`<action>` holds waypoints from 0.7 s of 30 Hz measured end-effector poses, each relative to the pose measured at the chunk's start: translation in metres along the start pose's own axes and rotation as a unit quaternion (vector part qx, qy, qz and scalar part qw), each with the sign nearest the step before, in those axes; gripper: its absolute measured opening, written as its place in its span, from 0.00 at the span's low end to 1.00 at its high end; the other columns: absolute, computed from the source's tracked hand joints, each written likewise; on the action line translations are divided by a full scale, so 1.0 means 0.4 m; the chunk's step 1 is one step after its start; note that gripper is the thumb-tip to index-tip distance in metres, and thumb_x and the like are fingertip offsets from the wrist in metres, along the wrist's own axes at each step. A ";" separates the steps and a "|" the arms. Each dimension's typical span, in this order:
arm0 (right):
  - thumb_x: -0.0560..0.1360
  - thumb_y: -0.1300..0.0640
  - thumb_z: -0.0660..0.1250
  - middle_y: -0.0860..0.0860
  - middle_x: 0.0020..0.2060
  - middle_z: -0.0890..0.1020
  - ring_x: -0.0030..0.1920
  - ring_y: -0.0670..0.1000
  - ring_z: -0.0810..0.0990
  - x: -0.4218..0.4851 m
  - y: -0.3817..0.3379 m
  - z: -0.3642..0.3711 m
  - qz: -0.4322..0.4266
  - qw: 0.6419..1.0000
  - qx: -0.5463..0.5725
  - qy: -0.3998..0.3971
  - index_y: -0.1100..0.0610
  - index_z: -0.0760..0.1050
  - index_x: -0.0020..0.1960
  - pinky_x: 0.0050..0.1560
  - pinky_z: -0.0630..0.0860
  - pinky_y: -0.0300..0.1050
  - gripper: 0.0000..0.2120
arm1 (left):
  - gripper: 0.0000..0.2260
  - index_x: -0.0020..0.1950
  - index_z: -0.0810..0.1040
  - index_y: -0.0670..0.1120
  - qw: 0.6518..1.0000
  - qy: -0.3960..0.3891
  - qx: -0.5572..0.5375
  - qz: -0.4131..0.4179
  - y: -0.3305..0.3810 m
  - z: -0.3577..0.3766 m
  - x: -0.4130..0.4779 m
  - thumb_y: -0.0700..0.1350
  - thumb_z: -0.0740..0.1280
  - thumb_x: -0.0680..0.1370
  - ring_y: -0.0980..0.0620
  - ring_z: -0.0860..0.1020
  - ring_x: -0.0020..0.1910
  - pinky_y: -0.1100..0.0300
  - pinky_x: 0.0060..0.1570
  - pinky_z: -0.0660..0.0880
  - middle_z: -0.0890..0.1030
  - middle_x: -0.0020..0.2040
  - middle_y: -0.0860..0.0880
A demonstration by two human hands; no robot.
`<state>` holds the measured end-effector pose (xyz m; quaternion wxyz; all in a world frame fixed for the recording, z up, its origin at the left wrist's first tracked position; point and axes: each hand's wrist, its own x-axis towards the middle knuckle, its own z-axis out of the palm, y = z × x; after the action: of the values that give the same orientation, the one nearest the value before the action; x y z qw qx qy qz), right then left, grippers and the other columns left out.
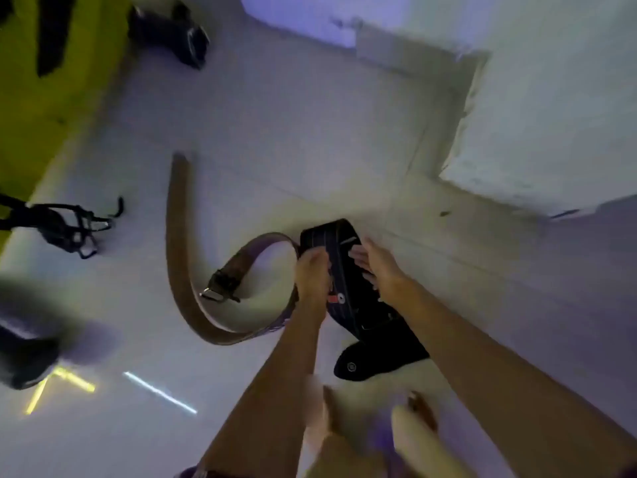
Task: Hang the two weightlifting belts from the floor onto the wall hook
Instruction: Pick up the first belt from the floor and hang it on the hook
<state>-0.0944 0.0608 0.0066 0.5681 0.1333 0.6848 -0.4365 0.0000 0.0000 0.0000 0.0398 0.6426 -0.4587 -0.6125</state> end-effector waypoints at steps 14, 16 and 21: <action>0.77 0.55 0.61 0.58 0.45 0.82 0.40 0.56 0.81 -0.294 -0.130 -0.086 -0.032 0.996 0.038 -0.074 0.66 0.74 0.59 0.39 0.80 0.47 0.17 | 0.30 0.58 0.77 0.39 0.979 -0.121 -0.100 -0.131 0.207 -0.054 -0.182 0.64 0.55 0.77 0.41 0.80 0.54 0.47 0.58 0.75 0.81 0.56 0.38; 0.77 0.53 0.61 0.59 0.45 0.82 0.41 0.57 0.82 -0.471 -0.167 -0.138 -0.038 0.997 -0.001 -0.067 0.67 0.74 0.59 0.44 0.80 0.51 0.19 | 0.34 0.53 0.79 0.38 0.957 -0.180 -0.134 -0.183 0.310 -0.075 -0.317 0.68 0.55 0.74 0.43 0.81 0.49 0.50 0.51 0.77 0.82 0.50 0.40; 0.78 0.50 0.57 0.53 0.50 0.82 0.48 0.50 0.82 -1.053 -0.308 -0.292 -0.104 0.977 -0.119 -0.141 0.56 0.76 0.58 0.44 0.77 0.35 0.16 | 0.18 0.55 0.79 0.39 0.936 -0.301 -0.098 -0.151 0.657 -0.132 -0.798 0.53 0.66 0.76 0.44 0.83 0.46 0.51 0.47 0.80 0.82 0.50 0.40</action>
<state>-0.1208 0.2085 0.4352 0.6222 -0.0701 0.6552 -0.4227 -0.0441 0.0255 0.4137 -0.1304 0.4824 -0.2849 -0.8180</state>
